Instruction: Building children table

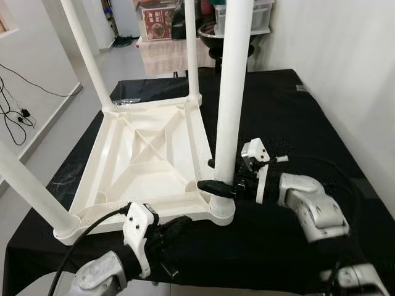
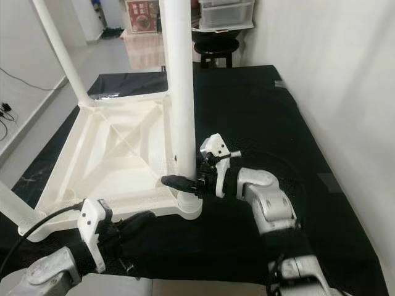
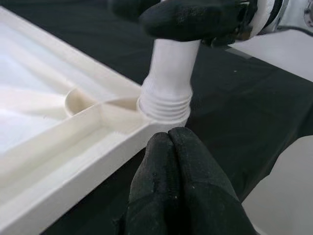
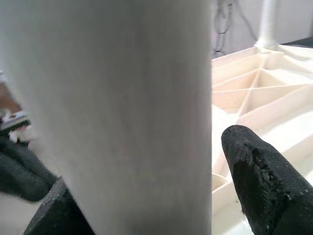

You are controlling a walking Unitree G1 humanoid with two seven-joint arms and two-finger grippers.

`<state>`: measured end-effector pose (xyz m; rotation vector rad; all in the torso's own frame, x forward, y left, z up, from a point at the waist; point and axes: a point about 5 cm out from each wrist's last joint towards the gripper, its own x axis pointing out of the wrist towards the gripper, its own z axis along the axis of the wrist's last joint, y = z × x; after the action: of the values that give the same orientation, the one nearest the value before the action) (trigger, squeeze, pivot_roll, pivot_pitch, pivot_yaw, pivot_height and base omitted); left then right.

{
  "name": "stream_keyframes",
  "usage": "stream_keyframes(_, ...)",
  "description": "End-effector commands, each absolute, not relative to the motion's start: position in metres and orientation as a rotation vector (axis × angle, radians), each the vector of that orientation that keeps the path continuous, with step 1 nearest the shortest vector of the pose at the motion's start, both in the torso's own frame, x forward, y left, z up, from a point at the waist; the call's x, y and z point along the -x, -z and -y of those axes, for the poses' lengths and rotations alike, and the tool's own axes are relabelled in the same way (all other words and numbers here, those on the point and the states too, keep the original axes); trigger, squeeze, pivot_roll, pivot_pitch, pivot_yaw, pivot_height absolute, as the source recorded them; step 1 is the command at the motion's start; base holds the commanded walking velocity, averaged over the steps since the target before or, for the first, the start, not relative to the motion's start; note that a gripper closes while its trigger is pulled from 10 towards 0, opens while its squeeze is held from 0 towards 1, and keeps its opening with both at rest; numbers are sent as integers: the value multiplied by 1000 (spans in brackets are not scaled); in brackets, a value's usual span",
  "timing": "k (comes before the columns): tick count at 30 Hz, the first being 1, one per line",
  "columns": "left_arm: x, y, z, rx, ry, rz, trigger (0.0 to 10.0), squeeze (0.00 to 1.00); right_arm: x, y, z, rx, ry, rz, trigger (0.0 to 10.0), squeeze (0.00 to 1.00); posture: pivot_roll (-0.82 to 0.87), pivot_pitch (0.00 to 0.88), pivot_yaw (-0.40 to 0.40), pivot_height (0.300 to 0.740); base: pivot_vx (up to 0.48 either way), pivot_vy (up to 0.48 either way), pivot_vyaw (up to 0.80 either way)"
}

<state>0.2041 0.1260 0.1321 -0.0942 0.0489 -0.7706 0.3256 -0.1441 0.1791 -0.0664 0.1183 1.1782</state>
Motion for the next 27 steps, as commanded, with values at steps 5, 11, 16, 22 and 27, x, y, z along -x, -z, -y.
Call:
stream_keyframes(5, -202, -132, -128, 87, 756, -34, 10000, 0, -334, -181, 149, 45, -1240, -96, 0, 0, -18, 17, 59, 740, 0, 0, 0)
stream_keyframes(11, -207, -132, -127, 109, 765, -25, 10000, 0, -329, -183, 161, 36, -1285, -87, 0, 0, -37, 28, 63, 740, 0, 0, 0)
stream_keyframes(16, -207, -132, -127, 116, 766, -24, 10000, 0, -316, -179, 168, 71, -1264, -88, 0, 0, -54, 47, 60, 740, 0, 0, 0)
stream_keyframes(22, -211, -133, -130, 135, 769, -24, 10000, 0, -304, -163, 154, 121, -922, -88, 0, 0, -63, 67, 56, 740, 0, 0, 0)
stream_keyframes(27, -212, -135, -133, 141, 777, -26, 10000, 0, -270, -138, 104, 92, -552, -132, 0, 0, -75, 84, 81, 740, 0, 0, 0)
